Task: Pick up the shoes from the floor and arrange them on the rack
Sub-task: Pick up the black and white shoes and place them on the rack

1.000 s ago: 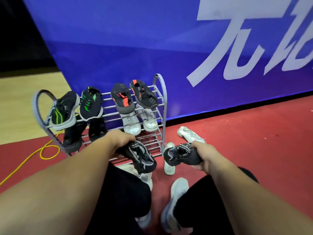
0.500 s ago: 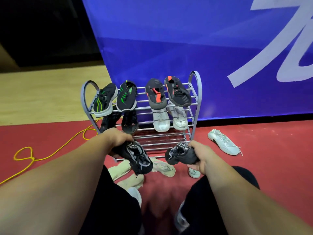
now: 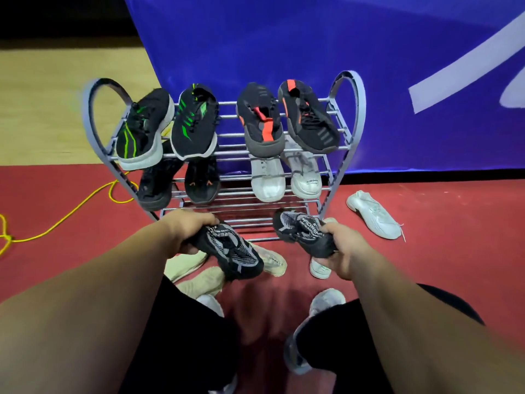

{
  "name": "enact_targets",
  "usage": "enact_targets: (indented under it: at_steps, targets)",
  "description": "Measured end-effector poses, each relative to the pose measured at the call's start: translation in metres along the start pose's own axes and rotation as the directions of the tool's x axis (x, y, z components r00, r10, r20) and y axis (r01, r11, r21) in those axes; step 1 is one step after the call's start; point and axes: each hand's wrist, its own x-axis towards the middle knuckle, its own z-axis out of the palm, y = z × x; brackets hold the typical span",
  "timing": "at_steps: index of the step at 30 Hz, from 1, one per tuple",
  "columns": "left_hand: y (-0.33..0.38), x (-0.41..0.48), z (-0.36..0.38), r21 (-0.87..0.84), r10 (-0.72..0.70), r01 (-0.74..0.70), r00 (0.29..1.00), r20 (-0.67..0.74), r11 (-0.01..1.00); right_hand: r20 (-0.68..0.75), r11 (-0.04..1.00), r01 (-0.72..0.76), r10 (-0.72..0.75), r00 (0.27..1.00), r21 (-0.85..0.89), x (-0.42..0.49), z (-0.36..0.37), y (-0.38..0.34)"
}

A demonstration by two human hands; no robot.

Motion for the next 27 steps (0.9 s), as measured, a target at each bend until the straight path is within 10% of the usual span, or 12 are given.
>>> enact_targets:
  at_steps: [20, 27]
  targets:
    - [0.001, 0.120, 0.040, 0.026, -0.175, 0.177, 0.927, 0.331, 0.984, 0.049, 0.905, -0.045, 0.027, 0.998, 0.423, 0.149, 0.055, 0.002]
    - [0.005, 0.132, 0.057, 0.032, -0.216, 0.218, 0.917, 0.334, 0.975, -0.099, 0.993, -0.119, 0.118, 0.988, -0.001, 0.126, 0.056, 0.028]
